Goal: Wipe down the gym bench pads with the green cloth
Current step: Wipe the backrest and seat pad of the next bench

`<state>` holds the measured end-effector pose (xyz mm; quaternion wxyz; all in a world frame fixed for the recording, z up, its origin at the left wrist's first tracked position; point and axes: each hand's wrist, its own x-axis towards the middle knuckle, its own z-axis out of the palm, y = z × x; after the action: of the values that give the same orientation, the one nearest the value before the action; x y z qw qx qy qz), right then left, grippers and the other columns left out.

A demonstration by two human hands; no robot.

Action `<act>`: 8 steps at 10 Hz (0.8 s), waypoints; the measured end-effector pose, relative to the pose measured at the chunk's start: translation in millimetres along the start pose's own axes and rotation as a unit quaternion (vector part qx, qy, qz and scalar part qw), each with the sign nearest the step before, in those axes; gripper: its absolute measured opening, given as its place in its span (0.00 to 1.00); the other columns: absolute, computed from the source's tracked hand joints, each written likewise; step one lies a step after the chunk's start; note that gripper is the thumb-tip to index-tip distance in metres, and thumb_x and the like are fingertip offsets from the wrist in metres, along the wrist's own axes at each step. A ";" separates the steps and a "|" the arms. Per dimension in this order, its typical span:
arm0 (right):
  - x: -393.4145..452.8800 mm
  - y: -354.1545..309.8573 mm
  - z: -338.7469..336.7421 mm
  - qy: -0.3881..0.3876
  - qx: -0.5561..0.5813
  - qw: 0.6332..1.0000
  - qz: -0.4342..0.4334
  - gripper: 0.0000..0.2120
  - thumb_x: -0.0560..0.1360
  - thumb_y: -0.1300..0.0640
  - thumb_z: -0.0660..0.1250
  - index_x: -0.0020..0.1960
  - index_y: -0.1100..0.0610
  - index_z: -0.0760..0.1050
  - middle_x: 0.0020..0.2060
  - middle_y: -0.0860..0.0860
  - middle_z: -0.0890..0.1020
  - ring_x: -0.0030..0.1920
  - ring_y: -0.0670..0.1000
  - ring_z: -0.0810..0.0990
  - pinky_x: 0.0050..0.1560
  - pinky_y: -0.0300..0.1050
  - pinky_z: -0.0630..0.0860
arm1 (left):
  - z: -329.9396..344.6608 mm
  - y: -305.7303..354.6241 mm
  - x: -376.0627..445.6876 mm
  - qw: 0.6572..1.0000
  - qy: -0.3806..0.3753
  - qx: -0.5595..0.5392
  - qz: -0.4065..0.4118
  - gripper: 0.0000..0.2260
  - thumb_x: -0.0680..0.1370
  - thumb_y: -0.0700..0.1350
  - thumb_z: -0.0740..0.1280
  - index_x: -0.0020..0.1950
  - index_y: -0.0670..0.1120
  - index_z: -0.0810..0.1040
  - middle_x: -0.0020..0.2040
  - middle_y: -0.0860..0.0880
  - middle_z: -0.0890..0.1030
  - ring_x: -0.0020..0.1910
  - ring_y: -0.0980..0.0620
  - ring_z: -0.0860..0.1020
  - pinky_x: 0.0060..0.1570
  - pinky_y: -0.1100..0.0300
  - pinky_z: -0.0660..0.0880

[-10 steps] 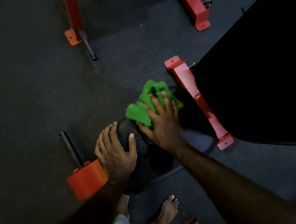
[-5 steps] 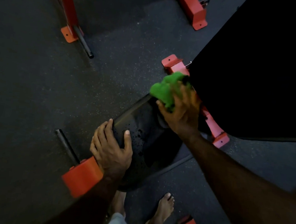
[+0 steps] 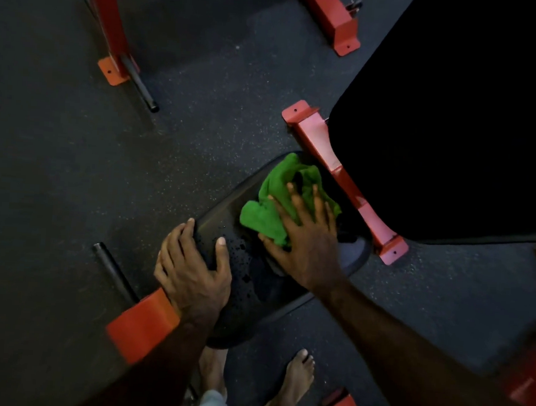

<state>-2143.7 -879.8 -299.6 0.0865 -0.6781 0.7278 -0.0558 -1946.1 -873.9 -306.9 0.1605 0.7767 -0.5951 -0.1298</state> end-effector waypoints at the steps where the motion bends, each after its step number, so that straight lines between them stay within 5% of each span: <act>1: -1.0 15.4 -2.0 0.044 0.024 0.995 0.088 0.33 0.79 0.32 0.62 0.80 0.44 0.67 0.83 0.51 0.61 0.82 0.64 0.54 0.77 0.66 0.60 | 0.8 0.6 -1.6 1.000 0.006 0.006 -0.005 0.26 0.81 0.61 0.63 0.74 0.49 0.71 0.72 0.48 0.74 0.73 0.45 0.69 0.70 0.44 0.63; 2: -10.9 -21.1 2.4 0.045 0.034 0.982 0.183 0.34 0.80 0.32 0.60 0.81 0.46 0.64 0.83 0.53 0.57 0.83 0.65 0.51 0.78 0.67 0.55 | 0.8 1.6 -3.0 1.000 0.009 0.003 0.006 0.26 0.81 0.61 0.63 0.74 0.48 0.71 0.72 0.48 0.74 0.73 0.45 0.69 0.69 0.44 0.64; 3: -22.3 -9.9 3.1 -0.004 0.019 1.000 0.023 0.35 0.78 0.30 0.61 0.82 0.42 0.62 0.83 0.50 0.58 0.82 0.64 0.53 0.77 0.67 0.59 | 1.9 -1.1 -1.8 1.000 0.008 0.002 0.006 0.26 0.81 0.61 0.63 0.74 0.49 0.71 0.72 0.48 0.74 0.74 0.46 0.69 0.70 0.43 0.64; 4: -24.8 21.1 -2.1 0.038 0.020 0.995 0.094 0.34 0.79 0.32 0.62 0.80 0.45 0.65 0.83 0.51 0.61 0.81 0.64 0.57 0.75 0.68 0.63 | 0.7 -0.3 -2.1 1.000 0.004 0.001 -0.001 0.26 0.81 0.62 0.62 0.74 0.49 0.71 0.72 0.47 0.73 0.74 0.45 0.69 0.70 0.43 0.63; 5: -34.1 -11.1 -0.1 0.041 0.045 0.965 0.256 0.35 0.80 0.32 0.58 0.82 0.46 0.61 0.84 0.52 0.56 0.83 0.65 0.50 0.79 0.69 0.53 | 0.0 0.3 -2.8 1.000 0.006 -0.005 0.002 0.26 0.81 0.62 0.62 0.75 0.49 0.71 0.72 0.47 0.73 0.74 0.45 0.69 0.71 0.43 0.63; 6: -50.9 -10.4 2.1 -0.011 0.010 0.997 0.075 0.35 0.79 0.31 0.58 0.83 0.42 0.59 0.84 0.52 0.57 0.82 0.67 0.52 0.77 0.71 0.57 | 0.6 -1.3 -2.4 1.000 0.005 -0.001 0.005 0.26 0.82 0.62 0.61 0.75 0.49 0.70 0.72 0.47 0.73 0.74 0.45 0.69 0.70 0.43 0.63; 7: -54.0 21.7 -3.2 0.021 0.015 0.991 0.132 0.35 0.80 0.32 0.60 0.83 0.43 0.60 0.83 0.51 0.58 0.81 0.65 0.55 0.75 0.71 0.61 | 1.8 -1.6 -2.7 1.000 0.004 0.000 0.001 0.26 0.82 0.62 0.61 0.75 0.49 0.70 0.72 0.48 0.73 0.74 0.45 0.69 0.70 0.43 0.63; 8: -56.5 -7.6 -1.7 0.028 0.052 0.956 0.287 0.36 0.80 0.32 0.59 0.83 0.44 0.57 0.84 0.52 0.53 0.83 0.65 0.47 0.79 0.72 0.51 | 2.0 -1.7 -3.1 1.000 0.006 -0.004 0.002 0.26 0.82 0.62 0.61 0.75 0.49 0.70 0.72 0.48 0.73 0.74 0.45 0.69 0.70 0.43 0.63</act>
<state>-2132.9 -824.1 -293.5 0.1135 -0.4334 0.8899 -0.0854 -1946.2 -870.7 -309.5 0.1674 0.7758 -0.5950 -0.1270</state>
